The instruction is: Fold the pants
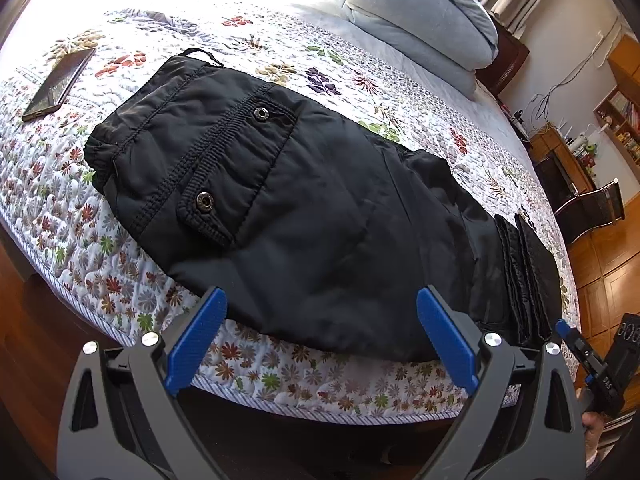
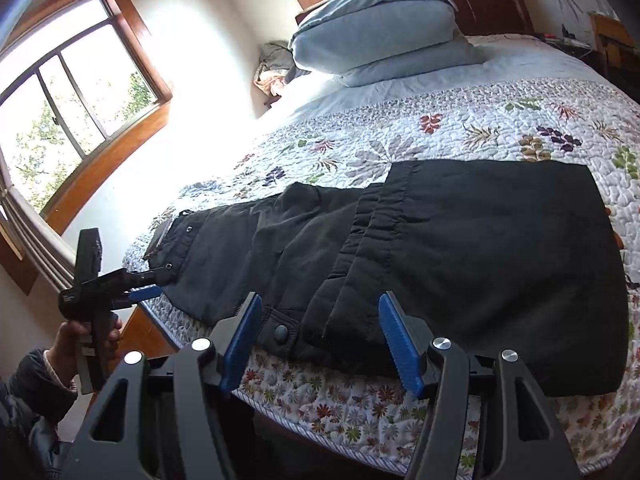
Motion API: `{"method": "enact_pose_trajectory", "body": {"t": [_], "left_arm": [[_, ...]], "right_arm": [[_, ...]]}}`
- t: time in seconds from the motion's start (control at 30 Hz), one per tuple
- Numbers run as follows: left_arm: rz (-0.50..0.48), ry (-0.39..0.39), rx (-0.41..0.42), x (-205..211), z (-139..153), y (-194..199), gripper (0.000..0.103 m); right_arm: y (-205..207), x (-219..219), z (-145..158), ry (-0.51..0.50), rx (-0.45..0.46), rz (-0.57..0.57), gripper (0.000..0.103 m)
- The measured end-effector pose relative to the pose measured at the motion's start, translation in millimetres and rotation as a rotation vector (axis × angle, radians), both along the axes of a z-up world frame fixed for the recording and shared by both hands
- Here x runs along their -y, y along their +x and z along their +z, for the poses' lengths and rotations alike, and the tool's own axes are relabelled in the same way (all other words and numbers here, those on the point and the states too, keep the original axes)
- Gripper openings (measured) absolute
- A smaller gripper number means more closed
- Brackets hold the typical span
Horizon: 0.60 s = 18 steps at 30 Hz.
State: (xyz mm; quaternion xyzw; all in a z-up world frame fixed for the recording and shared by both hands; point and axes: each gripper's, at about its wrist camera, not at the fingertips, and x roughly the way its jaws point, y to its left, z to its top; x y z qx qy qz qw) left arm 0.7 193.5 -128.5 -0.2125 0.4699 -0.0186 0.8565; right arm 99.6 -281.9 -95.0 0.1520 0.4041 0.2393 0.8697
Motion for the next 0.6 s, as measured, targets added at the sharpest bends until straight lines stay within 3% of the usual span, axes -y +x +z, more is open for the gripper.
{"method": "enact_pose_trajectory", "body": {"t": [0.07,0.2,0.43,0.6], "left_arm": [[0.005,0.003,0.002,-3.0,0.0,-2.3,0.096],[0.040,-0.008,0.002,-16.7,-0.3,-6.1,0.096],[0.136,-0.086,-0.009,-52.2,-0.8,-16.9,0.096],[0.258,-0.215,0.000,-90.0,-6.9,-35.4,0.096]], "right_arm": [[6.2,-5.2,-16.0,-0.029,-0.058,0.005,0.061],[3.1,-6.3,-26.5,-0.028,-0.072,-0.012,0.061],[-3.5,10.0,3.2,0.056,-0.032,-0.062,0.062],[-4.0,21.3,19.7,0.108,-0.011,-0.108,0.063]]}}
